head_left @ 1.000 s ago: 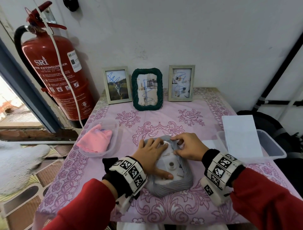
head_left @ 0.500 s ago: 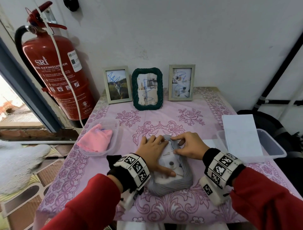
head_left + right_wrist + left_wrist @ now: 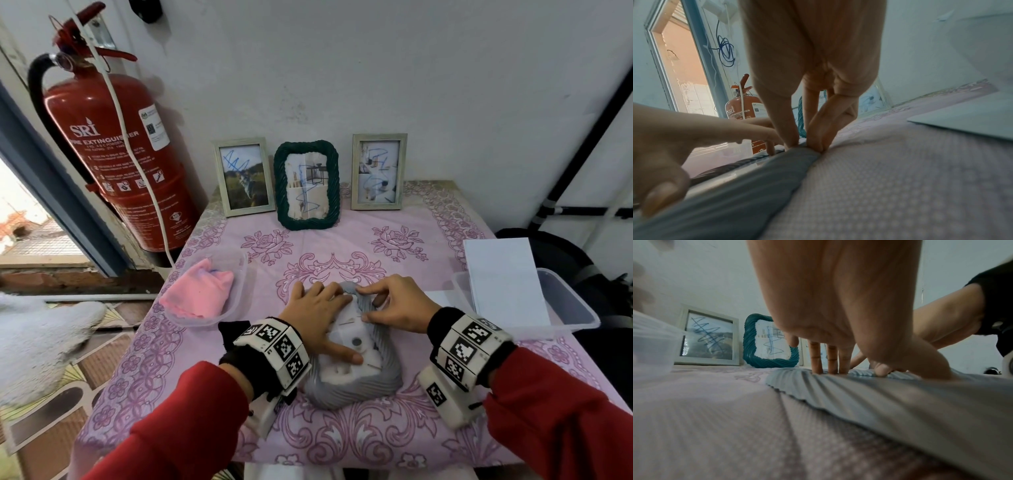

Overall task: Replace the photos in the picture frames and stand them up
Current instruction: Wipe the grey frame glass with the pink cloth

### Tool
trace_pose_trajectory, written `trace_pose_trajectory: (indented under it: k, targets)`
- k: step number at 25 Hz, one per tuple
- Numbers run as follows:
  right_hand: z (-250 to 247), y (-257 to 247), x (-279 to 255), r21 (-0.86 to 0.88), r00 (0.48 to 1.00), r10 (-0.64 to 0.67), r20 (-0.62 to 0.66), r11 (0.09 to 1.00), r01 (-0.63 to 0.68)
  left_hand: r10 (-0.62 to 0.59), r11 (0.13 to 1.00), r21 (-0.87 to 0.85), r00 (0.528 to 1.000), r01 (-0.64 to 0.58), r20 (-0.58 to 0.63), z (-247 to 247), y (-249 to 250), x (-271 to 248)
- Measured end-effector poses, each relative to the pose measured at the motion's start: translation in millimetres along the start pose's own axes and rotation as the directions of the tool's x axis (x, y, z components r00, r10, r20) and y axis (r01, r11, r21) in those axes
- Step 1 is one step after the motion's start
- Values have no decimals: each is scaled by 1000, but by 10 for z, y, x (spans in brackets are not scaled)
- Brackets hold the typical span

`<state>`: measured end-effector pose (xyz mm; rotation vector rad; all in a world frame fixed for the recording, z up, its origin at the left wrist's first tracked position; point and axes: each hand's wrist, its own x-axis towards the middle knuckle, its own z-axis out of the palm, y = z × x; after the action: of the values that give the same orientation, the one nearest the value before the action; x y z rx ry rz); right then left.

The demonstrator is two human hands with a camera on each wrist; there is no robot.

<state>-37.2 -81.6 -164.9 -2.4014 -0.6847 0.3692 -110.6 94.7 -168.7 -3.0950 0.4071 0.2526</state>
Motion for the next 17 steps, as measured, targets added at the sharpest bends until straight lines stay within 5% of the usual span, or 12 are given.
trace_pose_trajectory:
  k: [11, 17]
  targets:
    - [13, -9, -5, -33, 999, -30, -13, 999, 29, 5, 999, 37, 997, -7, 78, 18, 4, 10]
    - [87, -24, -5, -108, 998, -46, -45, 993, 41, 53, 975, -222, 993, -28, 107, 21, -99, -77]
